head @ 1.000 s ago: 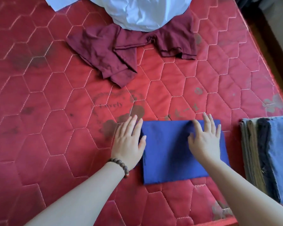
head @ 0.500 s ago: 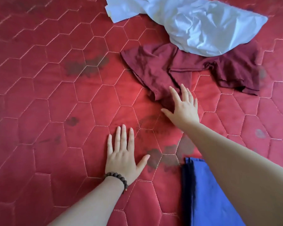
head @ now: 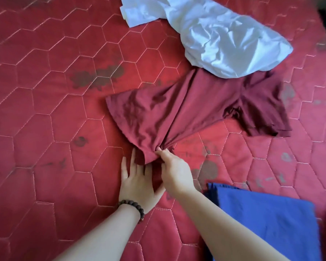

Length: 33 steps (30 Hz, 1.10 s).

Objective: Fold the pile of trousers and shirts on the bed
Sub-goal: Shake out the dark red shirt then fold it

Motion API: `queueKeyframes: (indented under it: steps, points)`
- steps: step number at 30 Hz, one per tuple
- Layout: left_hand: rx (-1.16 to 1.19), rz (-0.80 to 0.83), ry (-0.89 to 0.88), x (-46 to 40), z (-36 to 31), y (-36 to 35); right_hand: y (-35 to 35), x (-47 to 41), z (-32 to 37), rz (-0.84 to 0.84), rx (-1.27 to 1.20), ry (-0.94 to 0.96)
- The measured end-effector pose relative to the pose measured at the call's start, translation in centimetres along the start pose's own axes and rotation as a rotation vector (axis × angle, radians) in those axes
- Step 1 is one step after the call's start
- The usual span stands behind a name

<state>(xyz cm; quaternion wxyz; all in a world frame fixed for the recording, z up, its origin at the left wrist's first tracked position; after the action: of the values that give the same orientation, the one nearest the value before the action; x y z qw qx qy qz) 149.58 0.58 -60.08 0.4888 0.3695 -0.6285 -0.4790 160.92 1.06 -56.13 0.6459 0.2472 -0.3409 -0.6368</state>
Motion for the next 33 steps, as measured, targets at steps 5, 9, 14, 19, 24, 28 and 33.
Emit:
queueKeyframes:
  steps: [5,9,14,19,24,28,33]
  points:
    - [0.069,0.024,0.002,1.7,1.1,1.6,0.5,2.4,2.0,-0.041,-0.148,-0.154]
    - [0.283,-0.106,0.143,5.4,7.3,3.8,-1.1,2.7,5.1,-0.012,-0.173,-0.117]
    - [0.303,-0.113,0.074,7.0,13.9,7.8,-5.8,4.0,10.8,0.11,-0.186,-0.063]
    - [0.2,0.039,0.027,7.5,19.4,8.0,-11.3,5.5,19.4,0.392,-0.281,0.09]
    - [0.188,0.122,0.117,8.2,21.1,7.5,-8.2,4.5,18.5,0.192,-0.26,0.113]
    - [0.139,0.071,-0.03,6.7,15.2,7.9,0.1,3.6,8.8,-0.115,0.043,-0.118]
    - [0.208,0.059,-0.16,2.4,5.6,6.7,7.8,2.5,-3.4,-0.229,0.292,-0.476]
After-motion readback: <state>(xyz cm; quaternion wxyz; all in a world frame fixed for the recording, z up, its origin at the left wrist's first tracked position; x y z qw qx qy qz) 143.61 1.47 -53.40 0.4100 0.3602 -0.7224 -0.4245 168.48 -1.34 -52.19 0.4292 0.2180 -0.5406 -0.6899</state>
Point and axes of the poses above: each hand's wrist, its own x-axis away from the middle knuckle, its own y-axis out of the back of the hand, z = x × y, the point moved 5 cm from there along -x, towards the middle knuckle, and after that the axes turned 11 degrees about y, right-handed, at the moved point
